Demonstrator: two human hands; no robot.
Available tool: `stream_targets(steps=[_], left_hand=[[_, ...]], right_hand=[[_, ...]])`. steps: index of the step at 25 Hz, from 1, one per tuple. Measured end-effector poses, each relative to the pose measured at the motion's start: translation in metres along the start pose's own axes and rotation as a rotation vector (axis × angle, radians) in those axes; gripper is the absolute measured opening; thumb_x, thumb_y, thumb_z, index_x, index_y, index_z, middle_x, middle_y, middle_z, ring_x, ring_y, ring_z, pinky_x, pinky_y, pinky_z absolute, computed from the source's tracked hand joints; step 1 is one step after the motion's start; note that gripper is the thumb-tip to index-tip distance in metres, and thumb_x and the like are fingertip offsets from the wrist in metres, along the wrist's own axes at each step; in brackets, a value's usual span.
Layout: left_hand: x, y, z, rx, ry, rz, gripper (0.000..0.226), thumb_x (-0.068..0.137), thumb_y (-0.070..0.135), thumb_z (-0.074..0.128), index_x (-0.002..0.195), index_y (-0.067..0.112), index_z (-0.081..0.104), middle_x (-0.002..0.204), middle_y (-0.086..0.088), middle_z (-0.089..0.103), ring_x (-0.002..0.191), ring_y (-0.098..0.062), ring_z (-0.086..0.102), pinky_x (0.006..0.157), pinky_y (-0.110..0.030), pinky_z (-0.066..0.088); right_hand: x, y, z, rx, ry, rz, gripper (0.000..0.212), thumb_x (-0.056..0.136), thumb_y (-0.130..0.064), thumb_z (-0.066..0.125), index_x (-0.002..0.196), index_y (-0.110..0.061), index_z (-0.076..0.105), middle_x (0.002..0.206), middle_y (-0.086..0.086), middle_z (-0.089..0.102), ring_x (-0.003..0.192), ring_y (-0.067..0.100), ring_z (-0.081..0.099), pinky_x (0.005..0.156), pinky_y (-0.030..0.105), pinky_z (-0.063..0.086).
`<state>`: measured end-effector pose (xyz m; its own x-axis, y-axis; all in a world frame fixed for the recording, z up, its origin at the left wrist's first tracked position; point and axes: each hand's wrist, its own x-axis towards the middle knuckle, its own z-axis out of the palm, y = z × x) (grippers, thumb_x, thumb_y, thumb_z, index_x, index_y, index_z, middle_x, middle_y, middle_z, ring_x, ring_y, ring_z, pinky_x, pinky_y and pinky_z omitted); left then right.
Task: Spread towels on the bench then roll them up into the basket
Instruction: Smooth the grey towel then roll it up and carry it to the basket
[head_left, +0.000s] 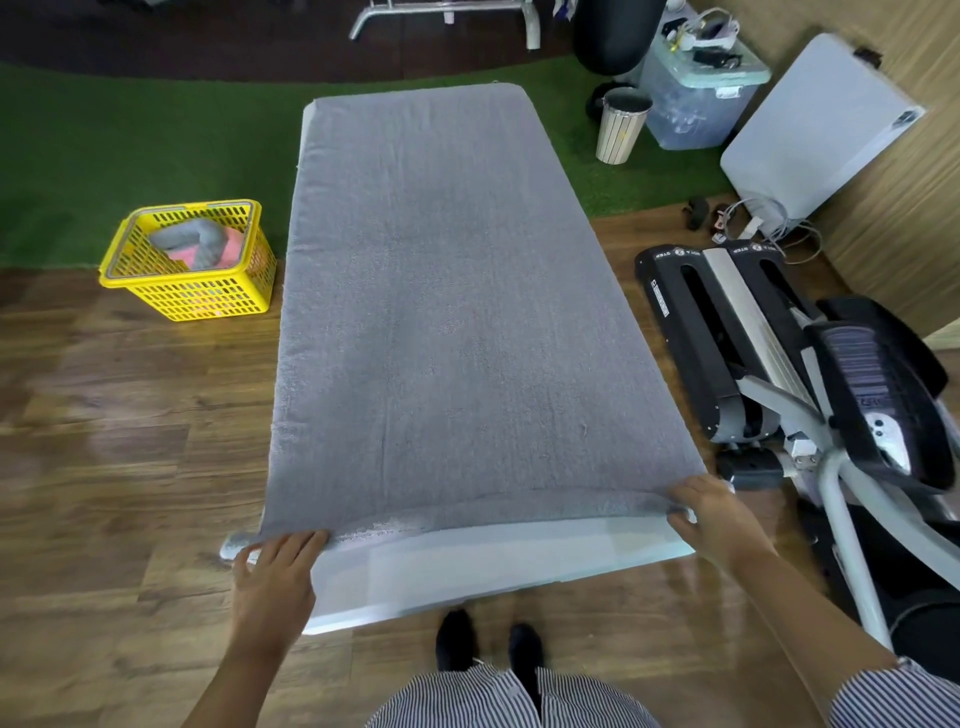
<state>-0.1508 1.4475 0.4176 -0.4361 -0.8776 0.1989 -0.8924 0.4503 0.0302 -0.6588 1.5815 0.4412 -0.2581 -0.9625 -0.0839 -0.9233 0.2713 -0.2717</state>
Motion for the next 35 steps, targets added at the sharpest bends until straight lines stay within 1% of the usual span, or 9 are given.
stream_targets(steps=[4, 7, 11, 17, 19, 22, 26, 29, 35], left_hand=[[0.0, -0.005, -0.003, 0.006, -0.014, 0.08, 0.05, 0.065, 0.007, 0.032, 0.107, 0.022, 0.053, 0.088, 0.001, 0.066, 0.079, -0.024, 0.063, 0.078, -0.047, 0.039], [0.006, 0.001, -0.002, -0.059, 0.026, 0.048, 0.05, 0.067, 0.005, 0.036, 0.111, 0.018, 0.055, 0.1, -0.005, 0.068, 0.089, -0.024, 0.06, 0.086, -0.043, 0.037], [0.008, 0.008, 0.003, -0.12, 0.0, 0.076, 0.038, 0.079, 0.013, 0.039, 0.107, 0.017, 0.065, 0.102, -0.001, 0.068, 0.09, -0.025, 0.064, 0.087, -0.042, 0.041], [0.013, 0.013, 0.003, -0.118, -0.015, 0.052, 0.034, 0.085, 0.025, 0.043, 0.101, 0.016, 0.072, 0.097, 0.003, 0.069, 0.089, -0.021, 0.063, 0.088, -0.04, 0.04], [0.011, 0.012, 0.001, -0.103, -0.027, 0.079, 0.036, 0.081, 0.015, 0.04, 0.102, 0.019, 0.069, 0.093, 0.005, 0.068, 0.09, -0.018, 0.058, 0.085, -0.039, 0.038], [0.012, 0.002, 0.002, -0.115, -0.034, 0.136, 0.043, 0.073, 0.008, 0.036, 0.106, 0.022, 0.06, 0.094, 0.005, 0.067, 0.092, -0.015, 0.051, 0.082, -0.038, 0.035], [0.017, 0.005, 0.0, -0.113, 0.05, 0.09, 0.036, 0.078, 0.01, 0.038, 0.108, 0.018, 0.056, 0.1, -0.003, 0.067, 0.09, -0.022, 0.056, 0.086, -0.041, 0.039], [0.014, 0.013, -0.002, -0.123, 0.107, -0.084, 0.03, 0.089, 0.027, 0.045, 0.093, 0.01, 0.068, 0.093, -0.008, 0.069, 0.08, -0.031, 0.064, 0.078, -0.044, 0.044], [0.012, -0.002, -0.002, -0.148, 0.002, -0.017, 0.039, 0.077, 0.025, 0.04, 0.096, 0.009, 0.071, 0.094, -0.005, 0.068, 0.083, -0.027, 0.063, 0.071, -0.041, 0.053]], right_hand=[[0.001, 0.004, 0.001, -0.043, -0.047, 0.053, 0.006, 0.071, -0.011, 0.065, 0.076, -0.009, 0.069, 0.079, 0.003, 0.061, 0.08, 0.026, 0.057, 0.064, 0.036, 0.046], [0.007, 0.003, 0.002, -0.066, -0.001, 0.029, 0.027, 0.062, -0.002, 0.072, 0.088, -0.011, 0.067, 0.091, 0.005, 0.06, 0.081, 0.027, 0.059, 0.065, 0.037, 0.052], [0.005, -0.003, -0.001, -0.114, 0.067, -0.111, 0.044, 0.049, 0.013, 0.075, 0.087, -0.009, 0.071, 0.086, 0.004, 0.066, 0.078, 0.028, 0.066, 0.067, 0.035, 0.055], [0.004, -0.008, -0.001, -0.128, 0.017, -0.1, 0.033, 0.047, -0.004, 0.084, 0.076, -0.012, 0.072, 0.078, -0.001, 0.068, 0.071, 0.021, 0.067, 0.063, 0.029, 0.054], [0.007, -0.008, -0.003, -0.12, 0.012, -0.09, 0.008, 0.059, -0.012, 0.073, 0.061, -0.014, 0.066, 0.063, -0.006, 0.056, 0.061, 0.023, 0.062, 0.058, 0.03, 0.048], [0.011, -0.002, 0.0, -0.102, 0.0, -0.097, 0.027, 0.067, -0.027, 0.041, 0.049, -0.014, 0.056, 0.054, -0.006, 0.045, 0.054, 0.021, 0.056, 0.054, 0.025, 0.034], [0.008, -0.004, 0.0, -0.074, 0.061, -0.077, 0.009, 0.061, -0.011, 0.07, 0.07, -0.012, 0.068, 0.076, 0.0, 0.061, 0.072, 0.023, 0.062, 0.064, 0.027, 0.043], [0.004, -0.003, 0.0, -0.078, 0.116, -0.068, 0.032, 0.056, 0.0, 0.078, 0.084, -0.013, 0.068, 0.082, 0.001, 0.063, 0.077, 0.025, 0.063, 0.069, 0.036, 0.049], [-0.004, 0.003, 0.003, -0.038, 0.115, -0.051, 0.043, 0.054, 0.003, 0.08, 0.094, -0.01, 0.073, 0.093, 0.001, 0.07, 0.085, 0.023, 0.067, 0.069, 0.033, 0.055]])
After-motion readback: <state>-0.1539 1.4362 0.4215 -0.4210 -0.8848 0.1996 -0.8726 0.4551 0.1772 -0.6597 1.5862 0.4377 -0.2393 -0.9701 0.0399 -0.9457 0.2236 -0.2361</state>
